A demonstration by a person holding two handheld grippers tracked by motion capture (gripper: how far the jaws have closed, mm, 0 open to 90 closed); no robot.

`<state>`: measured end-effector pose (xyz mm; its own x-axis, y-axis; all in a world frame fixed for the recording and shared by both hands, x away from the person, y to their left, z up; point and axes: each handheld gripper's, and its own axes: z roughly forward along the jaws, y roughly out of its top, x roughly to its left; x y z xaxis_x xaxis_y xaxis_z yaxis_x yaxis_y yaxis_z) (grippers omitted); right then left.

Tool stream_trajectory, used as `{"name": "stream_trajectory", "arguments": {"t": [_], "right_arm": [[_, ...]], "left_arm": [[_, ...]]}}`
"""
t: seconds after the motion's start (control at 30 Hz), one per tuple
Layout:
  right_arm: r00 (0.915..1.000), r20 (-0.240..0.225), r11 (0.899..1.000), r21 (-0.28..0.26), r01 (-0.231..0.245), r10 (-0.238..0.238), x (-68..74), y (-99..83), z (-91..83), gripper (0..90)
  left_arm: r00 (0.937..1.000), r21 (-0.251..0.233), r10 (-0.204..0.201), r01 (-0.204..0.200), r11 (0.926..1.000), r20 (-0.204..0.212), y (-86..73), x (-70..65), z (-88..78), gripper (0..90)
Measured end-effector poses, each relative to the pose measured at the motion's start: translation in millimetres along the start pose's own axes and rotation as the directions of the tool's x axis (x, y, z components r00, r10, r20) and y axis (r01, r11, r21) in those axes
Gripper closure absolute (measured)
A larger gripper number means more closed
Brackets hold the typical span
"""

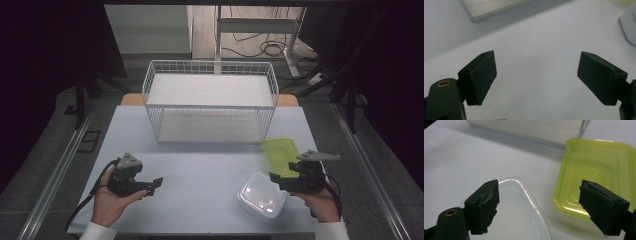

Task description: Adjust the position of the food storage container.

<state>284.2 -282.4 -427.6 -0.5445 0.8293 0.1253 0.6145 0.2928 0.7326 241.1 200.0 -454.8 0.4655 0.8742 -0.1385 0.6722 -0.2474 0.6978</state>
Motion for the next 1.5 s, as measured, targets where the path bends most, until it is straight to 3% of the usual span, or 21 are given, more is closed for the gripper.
{"name": "stream_trajectory", "arguments": {"t": [0.47,0.7,1.07,1.23,1.5], "right_arm": [[0.9993,0.034,1.000,0.023,0.011,-0.012,-0.6,-4.0,-1.2,18.8],[0.9991,0.042,1.000,0.019,0.002,-0.003,1.3,-5.6,-1.3,20.0],[0.9979,0.063,1.000,0.002,-0.017,0.017,-4.1,-3.4,-4.6,27.4],[0.9954,0.069,0.998,-0.011,-0.066,0.067,-12.6,5.1,0.4,36.1],[0.9964,0.070,0.999,0.024,-0.049,0.047,-12.8,19.2,8.2,38.3]], "left_arm": [[0.9999,0.029,-0.006,0.006,0.9996,-0.011,2.3,0.6,9.1,16.6],[0.9997,0.036,-0.011,0.010,0.9993,0.021,3.4,0.2,9.1,16.5],[0.9995,0.050,-0.015,0.013,0.9987,0.028,6.5,3.0,15.9,16.4],[0.9998,0.068,0.018,-0.018,0.9975,0.002,1.0,-1.7,14.6,15.8],[0.9996,0.075,0.026,-0.026,0.9968,0.007,-4.5,-9.4,10.9,15.1]]}}
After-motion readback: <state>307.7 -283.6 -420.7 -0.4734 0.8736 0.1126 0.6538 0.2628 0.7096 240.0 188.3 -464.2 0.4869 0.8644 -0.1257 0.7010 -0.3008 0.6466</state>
